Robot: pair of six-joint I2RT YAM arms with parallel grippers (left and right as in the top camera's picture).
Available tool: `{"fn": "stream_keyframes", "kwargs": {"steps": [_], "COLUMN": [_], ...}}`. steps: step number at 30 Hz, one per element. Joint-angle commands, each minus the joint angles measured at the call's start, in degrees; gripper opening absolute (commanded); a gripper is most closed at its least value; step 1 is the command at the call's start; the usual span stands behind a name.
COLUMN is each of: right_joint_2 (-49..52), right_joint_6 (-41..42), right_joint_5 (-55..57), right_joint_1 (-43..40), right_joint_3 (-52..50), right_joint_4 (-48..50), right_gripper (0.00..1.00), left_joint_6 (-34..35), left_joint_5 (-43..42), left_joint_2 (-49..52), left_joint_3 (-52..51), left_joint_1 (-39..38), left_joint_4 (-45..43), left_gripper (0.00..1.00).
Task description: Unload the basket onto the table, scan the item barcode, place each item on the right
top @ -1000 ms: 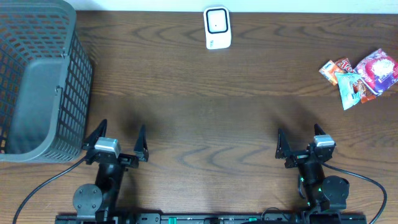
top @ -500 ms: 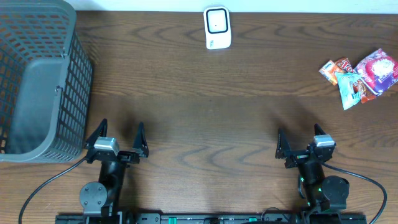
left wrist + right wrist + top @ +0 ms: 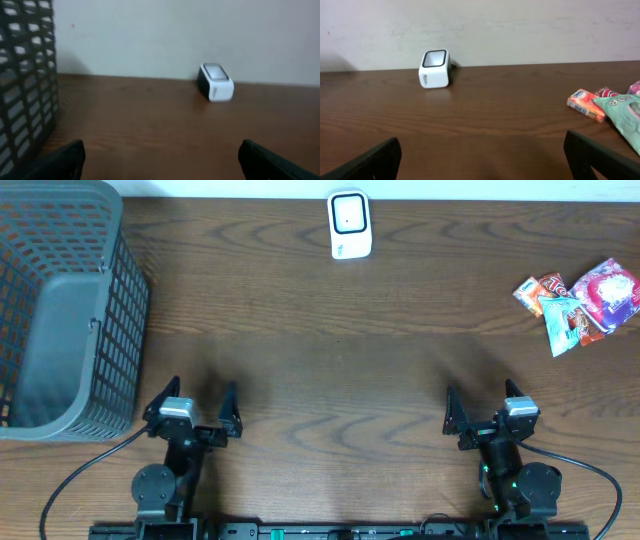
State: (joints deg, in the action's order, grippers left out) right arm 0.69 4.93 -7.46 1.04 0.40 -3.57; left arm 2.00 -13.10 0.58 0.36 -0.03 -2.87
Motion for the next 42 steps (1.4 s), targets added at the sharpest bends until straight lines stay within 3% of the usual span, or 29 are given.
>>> {"fn": "stream_keyframes", "kwargs": {"steps": [1, 42], "right_joint_2": [-0.4, -0.4], "right_joint_6": [-0.7, -0.7], "right_joint_5": [0.3, 0.3], "right_joint_1": [0.5, 0.5], "right_joint_3": [-0.1, -0.1], "right_joint_4": [-0.2, -0.2], "right_gripper": [0.99, 0.99], "left_joint_6": [-4.1, -4.1], "left_joint_5": [-1.9, -0.6], "left_joint_2": [-0.5, -0.3], "left_joint_3": [-0.1, -0.1], "left_joint_1": [0.3, 0.3], "left_joint_4": [3.4, 5.8], "left_gripper": [0.98, 0.98]}}
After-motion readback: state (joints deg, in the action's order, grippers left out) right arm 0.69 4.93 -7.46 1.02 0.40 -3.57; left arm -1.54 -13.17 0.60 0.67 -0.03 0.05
